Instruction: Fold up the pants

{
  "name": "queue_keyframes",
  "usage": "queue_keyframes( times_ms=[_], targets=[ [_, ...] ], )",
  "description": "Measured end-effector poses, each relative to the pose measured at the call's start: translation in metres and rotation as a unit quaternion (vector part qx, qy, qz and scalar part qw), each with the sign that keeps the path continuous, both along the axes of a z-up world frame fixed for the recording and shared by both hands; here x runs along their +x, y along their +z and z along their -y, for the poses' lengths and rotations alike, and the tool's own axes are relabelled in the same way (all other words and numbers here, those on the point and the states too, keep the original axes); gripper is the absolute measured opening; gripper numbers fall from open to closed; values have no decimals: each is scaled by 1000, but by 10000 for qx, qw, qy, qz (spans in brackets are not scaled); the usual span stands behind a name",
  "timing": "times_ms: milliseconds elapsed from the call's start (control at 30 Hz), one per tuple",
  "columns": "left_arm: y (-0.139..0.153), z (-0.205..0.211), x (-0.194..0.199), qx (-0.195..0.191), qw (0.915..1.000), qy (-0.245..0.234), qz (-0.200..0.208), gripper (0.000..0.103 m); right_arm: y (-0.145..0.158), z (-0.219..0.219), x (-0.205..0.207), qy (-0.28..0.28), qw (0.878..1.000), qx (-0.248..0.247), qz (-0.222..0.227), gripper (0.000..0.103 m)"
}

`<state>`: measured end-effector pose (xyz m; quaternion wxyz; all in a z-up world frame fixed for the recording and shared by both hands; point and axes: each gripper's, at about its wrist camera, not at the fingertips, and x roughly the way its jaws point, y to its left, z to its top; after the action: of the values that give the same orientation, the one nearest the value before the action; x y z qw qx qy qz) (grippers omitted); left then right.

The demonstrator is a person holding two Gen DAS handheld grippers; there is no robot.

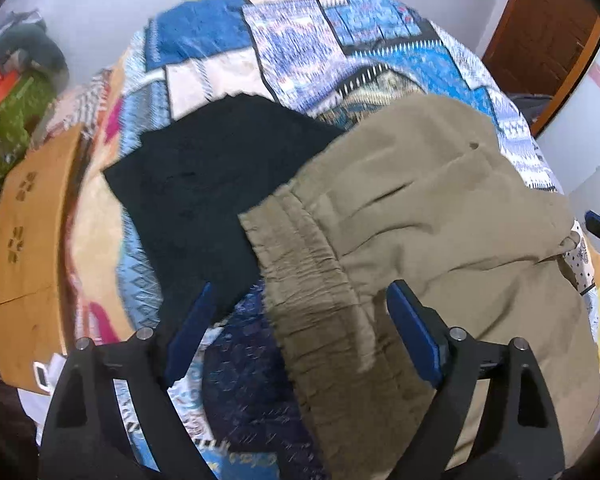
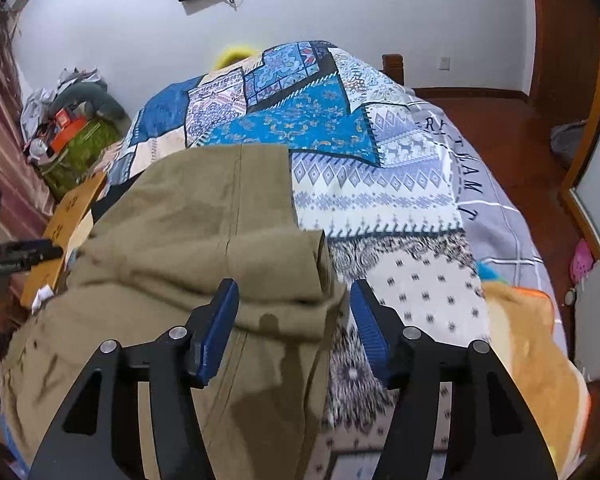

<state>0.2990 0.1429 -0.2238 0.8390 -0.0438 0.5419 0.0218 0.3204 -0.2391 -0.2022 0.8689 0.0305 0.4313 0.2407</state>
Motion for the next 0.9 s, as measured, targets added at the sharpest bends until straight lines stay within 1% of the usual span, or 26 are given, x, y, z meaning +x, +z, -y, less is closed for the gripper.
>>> queue_keyframes(
  times_ms=[67,133,233,333,367,400,433,467,500,600,633,667,733,800,900],
  targets=[
    [-13,4,6,-49,9998,-92,-176,88,-7,-4,9,44,9999,19,-142,54],
    [-25,7,8,-12,9995,-104,-309,94,-18,-9,19,128,9993,59,-341,54],
    [-34,7,8,-119,9995,-34,-298,98,-34,-16,30,182,9976,203,-629,54],
    [-35,5,8,-160,9996,-78,-237,98,-40,-19,33,264,9969,266,-689,53],
    [-35,6,8,-113,9997,-105,-208,98,-40,-21,32,317,9968,294,-672,46],
    [-33,8,8,-2,9998,-128,-128,94,-41,-23,31,392,9970,273,-614,43],
    [-31,10,7,121,9998,-163,-63,86,-40,-25,29,431,9974,215,-541,35],
    [-30,12,8,243,9995,-184,-23,82,-39,-28,27,501,9977,127,-447,25],
    [-29,14,9,410,9990,-196,32,76,-38,-30,24,538,9979,16,-360,21],
    [-29,19,8,1023,9946,-130,140,75,-35,-38,21,633,9974,-335,-72,15],
    [-29,17,8,1097,9939,-51,131,75,-35,-40,20,638,9969,-455,18,13],
    [-30,14,9,1094,9939,19,118,75,-35,-41,19,625,9963,-578,82,12],
    [-31,7,8,943,9954,144,101,76,-39,-43,21,591,9952,-771,92,11],
    [-34,2,7,804,9965,198,91,77,-46,-42,26,537,9955,-785,-44,11],
    [-33,2,4,724,9973,128,88,78,-46,-40,30,474,9958,-765,-137,11]
  ],
)
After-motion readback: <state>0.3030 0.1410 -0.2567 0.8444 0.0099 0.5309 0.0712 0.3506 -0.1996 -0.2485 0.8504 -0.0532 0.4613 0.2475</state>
